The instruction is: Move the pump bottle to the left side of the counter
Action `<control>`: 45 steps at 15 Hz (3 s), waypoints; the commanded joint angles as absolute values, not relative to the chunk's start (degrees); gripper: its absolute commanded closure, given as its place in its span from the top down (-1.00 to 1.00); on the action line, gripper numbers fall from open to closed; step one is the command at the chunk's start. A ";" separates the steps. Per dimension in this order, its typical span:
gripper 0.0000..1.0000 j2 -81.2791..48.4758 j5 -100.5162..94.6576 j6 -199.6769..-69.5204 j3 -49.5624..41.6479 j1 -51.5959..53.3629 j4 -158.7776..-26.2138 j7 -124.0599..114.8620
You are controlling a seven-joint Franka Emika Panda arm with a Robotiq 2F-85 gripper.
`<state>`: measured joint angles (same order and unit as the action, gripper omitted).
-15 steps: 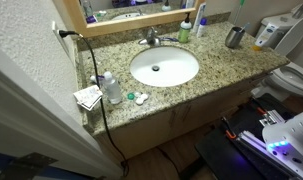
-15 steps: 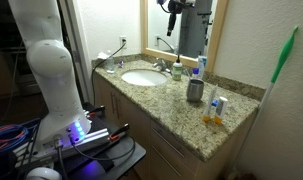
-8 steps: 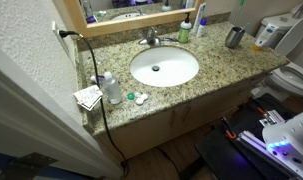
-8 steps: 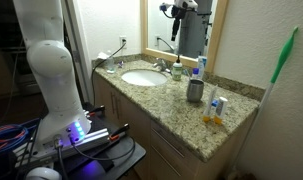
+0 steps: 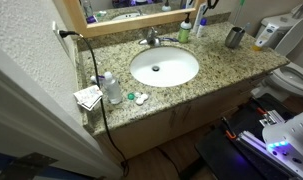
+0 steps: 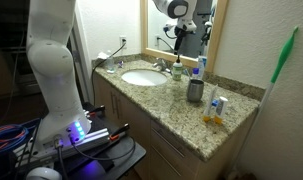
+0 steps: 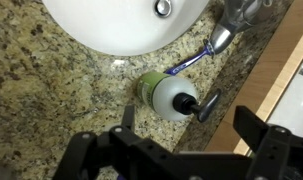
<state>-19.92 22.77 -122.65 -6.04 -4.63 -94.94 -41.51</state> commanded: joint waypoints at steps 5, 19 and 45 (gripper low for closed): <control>1.00 -24.50 20.80 -122.83 -6.37 -4.24 -91.45 -46.24; 1.00 -33.15 22.54 -127.31 -4.97 -4.03 -86.75 -54.52; 1.00 -29.58 21.11 -115.83 -5.45 -6.06 -85.27 -45.13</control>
<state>-28.35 21.97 -116.19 -5.02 -6.37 -85.49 -44.76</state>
